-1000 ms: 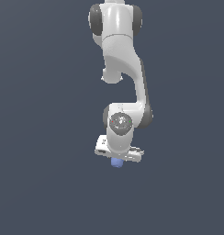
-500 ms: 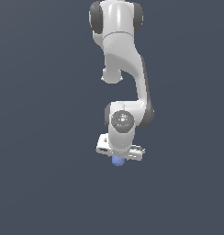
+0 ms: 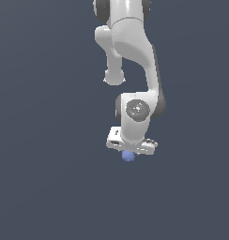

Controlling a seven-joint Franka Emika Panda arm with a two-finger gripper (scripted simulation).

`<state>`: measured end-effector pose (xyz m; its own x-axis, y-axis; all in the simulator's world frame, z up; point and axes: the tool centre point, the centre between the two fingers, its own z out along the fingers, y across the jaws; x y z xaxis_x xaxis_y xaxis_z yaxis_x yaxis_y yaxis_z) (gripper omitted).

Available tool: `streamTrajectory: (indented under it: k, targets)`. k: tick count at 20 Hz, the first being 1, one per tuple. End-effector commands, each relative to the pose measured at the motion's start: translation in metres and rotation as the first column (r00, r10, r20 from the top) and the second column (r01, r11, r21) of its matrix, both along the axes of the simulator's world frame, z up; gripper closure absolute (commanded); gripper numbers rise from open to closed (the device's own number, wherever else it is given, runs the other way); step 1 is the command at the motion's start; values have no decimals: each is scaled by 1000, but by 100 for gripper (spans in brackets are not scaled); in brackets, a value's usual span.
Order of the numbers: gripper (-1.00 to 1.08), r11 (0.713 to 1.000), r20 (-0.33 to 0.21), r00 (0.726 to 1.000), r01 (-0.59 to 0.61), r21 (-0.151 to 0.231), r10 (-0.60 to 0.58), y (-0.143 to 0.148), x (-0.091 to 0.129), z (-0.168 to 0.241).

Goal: Pick up the object and move it to a goal position.

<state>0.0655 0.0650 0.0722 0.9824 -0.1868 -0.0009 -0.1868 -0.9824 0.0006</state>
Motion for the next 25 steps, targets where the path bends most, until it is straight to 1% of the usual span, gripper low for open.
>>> streamTrajectory:
  k: [1, 10, 15, 20, 25]
  targets:
    - [108, 1000, 1, 1000, -1, 0, 1, 15, -12, 12]
    - [108, 1000, 1, 1000, -2, 0, 2, 80, -64, 64]
    - [108, 1000, 1, 1000, -2, 0, 2, 111, -87, 89]
    - [108, 1000, 1, 1000, -2, 0, 2, 132, -103, 106]
    - [108, 1000, 1, 1000, -1, 0, 1, 140, -108, 112]
